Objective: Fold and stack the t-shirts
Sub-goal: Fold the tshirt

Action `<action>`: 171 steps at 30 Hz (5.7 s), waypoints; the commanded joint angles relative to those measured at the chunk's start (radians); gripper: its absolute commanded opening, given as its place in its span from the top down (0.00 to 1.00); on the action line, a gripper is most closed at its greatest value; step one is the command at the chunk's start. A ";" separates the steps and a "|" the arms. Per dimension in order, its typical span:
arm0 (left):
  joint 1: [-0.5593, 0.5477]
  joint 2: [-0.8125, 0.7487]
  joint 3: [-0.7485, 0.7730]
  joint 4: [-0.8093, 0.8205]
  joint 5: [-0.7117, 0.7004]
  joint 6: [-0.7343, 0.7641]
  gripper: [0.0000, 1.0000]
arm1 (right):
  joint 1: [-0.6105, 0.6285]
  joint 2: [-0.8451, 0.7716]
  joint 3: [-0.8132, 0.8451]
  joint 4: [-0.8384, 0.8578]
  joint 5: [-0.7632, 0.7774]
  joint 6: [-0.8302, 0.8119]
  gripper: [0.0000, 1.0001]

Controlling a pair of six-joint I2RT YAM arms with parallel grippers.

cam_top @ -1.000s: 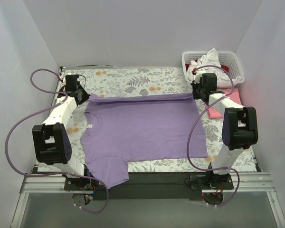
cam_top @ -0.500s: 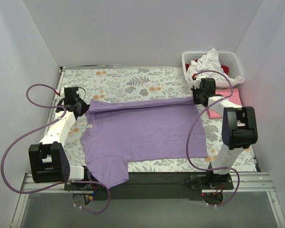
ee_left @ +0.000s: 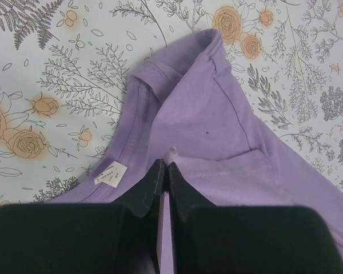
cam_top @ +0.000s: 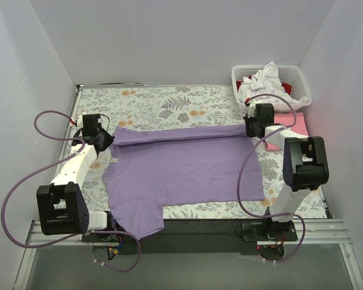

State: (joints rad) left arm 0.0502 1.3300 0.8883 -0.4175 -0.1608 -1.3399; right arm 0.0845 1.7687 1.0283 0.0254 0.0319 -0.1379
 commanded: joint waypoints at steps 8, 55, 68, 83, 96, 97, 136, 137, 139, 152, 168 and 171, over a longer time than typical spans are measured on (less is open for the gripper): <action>-0.001 -0.063 -0.086 0.003 -0.014 -0.008 1.00 | -0.008 -0.032 -0.022 0.036 0.037 -0.008 0.98; -0.001 -0.278 -0.249 -0.035 0.046 -0.002 0.52 | 0.008 -0.009 -0.049 0.057 -0.158 0.239 0.61; -0.001 -0.192 -0.172 0.020 0.047 -0.059 0.52 | -0.043 -0.107 -0.132 0.044 -0.135 0.264 0.62; 0.005 0.218 0.064 0.230 0.056 -0.004 0.52 | -0.046 0.006 0.062 0.059 -0.282 0.307 0.62; 0.007 0.399 0.187 0.261 0.026 -0.007 0.52 | -0.074 0.143 0.113 0.091 -0.331 0.348 0.62; 0.007 0.403 0.187 0.261 0.020 -0.008 0.52 | -0.101 0.155 0.113 0.091 -0.337 0.351 0.62; 0.007 0.239 0.029 0.011 -0.106 -0.133 0.82 | -0.127 0.192 0.148 0.035 -0.377 0.365 0.61; 0.005 0.215 0.024 0.013 -0.103 -0.134 0.79 | -0.127 0.184 0.153 0.028 -0.375 0.356 0.60; 0.004 0.178 -0.002 0.013 -0.097 -0.121 0.75 | -0.126 0.146 0.153 0.007 -0.375 0.344 0.60; -0.012 -0.098 -0.164 0.006 0.044 -0.005 0.43 | 0.114 -0.037 0.102 0.011 -0.558 0.256 0.59; -0.018 -0.031 -0.227 0.147 0.030 0.088 0.46 | 0.518 0.327 0.446 0.156 -0.724 0.313 0.59; -0.018 -0.011 -0.221 0.151 0.050 0.100 0.47 | 0.546 0.397 0.522 0.160 -0.722 0.322 0.59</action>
State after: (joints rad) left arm 0.0364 1.3136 0.6479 -0.3035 -0.1261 -1.2755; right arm 0.6098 2.1265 1.4586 0.1368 -0.6605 0.1669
